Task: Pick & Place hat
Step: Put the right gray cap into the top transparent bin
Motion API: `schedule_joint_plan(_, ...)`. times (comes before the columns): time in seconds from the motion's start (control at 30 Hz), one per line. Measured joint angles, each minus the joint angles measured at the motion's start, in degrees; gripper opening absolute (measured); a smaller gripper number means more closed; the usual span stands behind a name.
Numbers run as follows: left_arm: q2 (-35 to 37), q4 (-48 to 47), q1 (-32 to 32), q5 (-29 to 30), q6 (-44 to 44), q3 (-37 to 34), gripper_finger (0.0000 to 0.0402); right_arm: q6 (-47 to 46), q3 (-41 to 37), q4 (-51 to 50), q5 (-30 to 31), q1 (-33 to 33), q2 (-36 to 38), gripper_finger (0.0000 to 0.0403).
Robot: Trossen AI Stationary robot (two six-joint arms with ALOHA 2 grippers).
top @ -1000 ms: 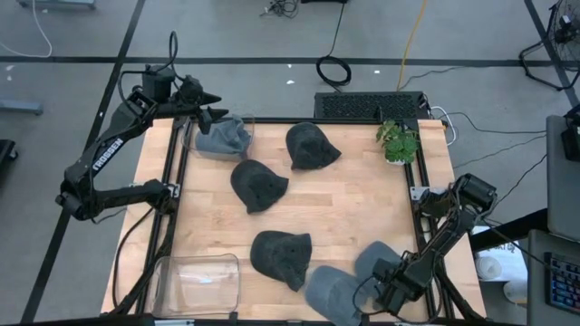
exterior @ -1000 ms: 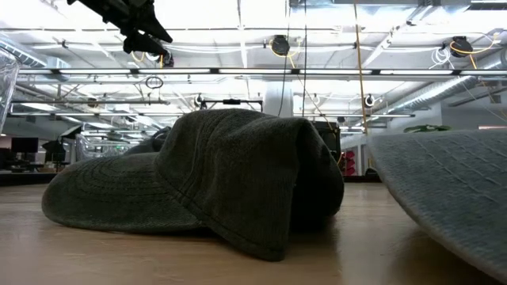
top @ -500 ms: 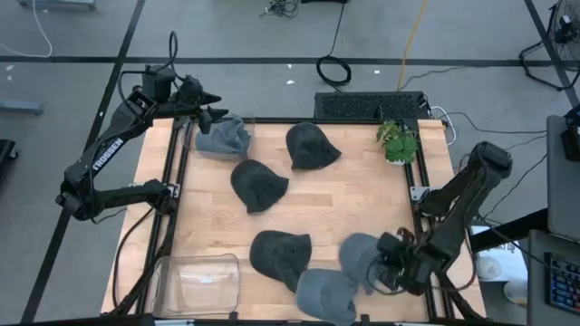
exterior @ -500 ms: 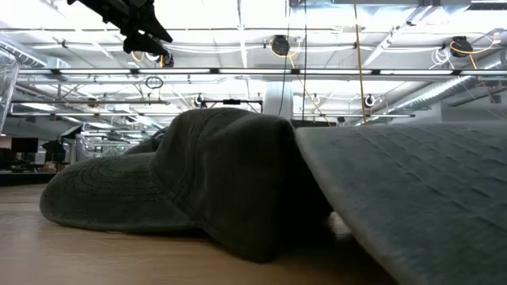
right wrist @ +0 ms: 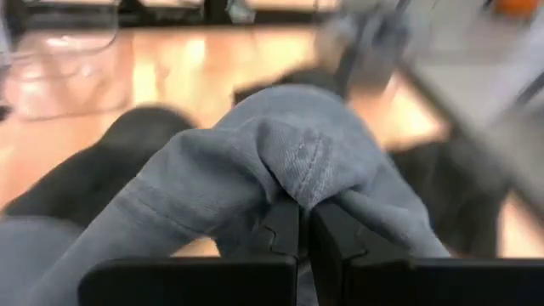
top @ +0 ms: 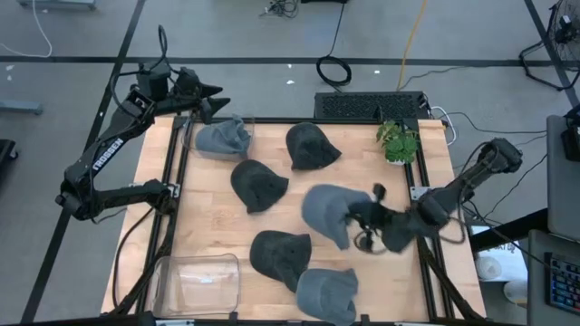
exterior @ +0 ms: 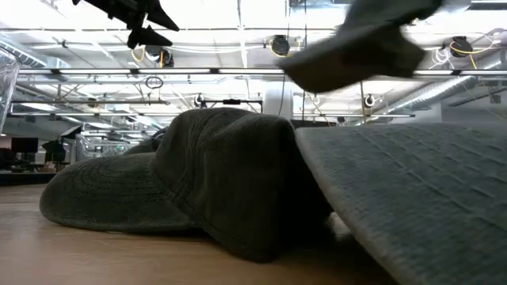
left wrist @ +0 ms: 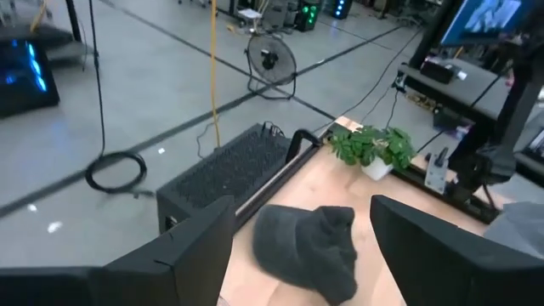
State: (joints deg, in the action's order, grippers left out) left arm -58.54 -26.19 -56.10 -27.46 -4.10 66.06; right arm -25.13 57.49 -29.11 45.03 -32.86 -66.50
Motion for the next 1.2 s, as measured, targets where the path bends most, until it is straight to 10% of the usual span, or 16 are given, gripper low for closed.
schedule_joint_plan(0.37, -1.1, -3.1, 1.4, 0.3, -1.8, 0.0, 0.0274, 43.4, 0.0, 23.2, -9.0, 21.5, 0.0, 0.0000)
schedule_joint_plan(0.8, -11.4, 2.4, 18.6, -21.5, -13.9, 0.0, 0.0319, 60.7, -6.3, 44.7, -13.6, 31.2, 0.0, 0.0000)
schedule_joint_plan(1.2, -17.2, 15.3, 29.3, -9.5, -13.8, 0.0, 0.0357, 63.1, -6.8, 52.9, -15.3, 30.1, 0.0, 0.0000)
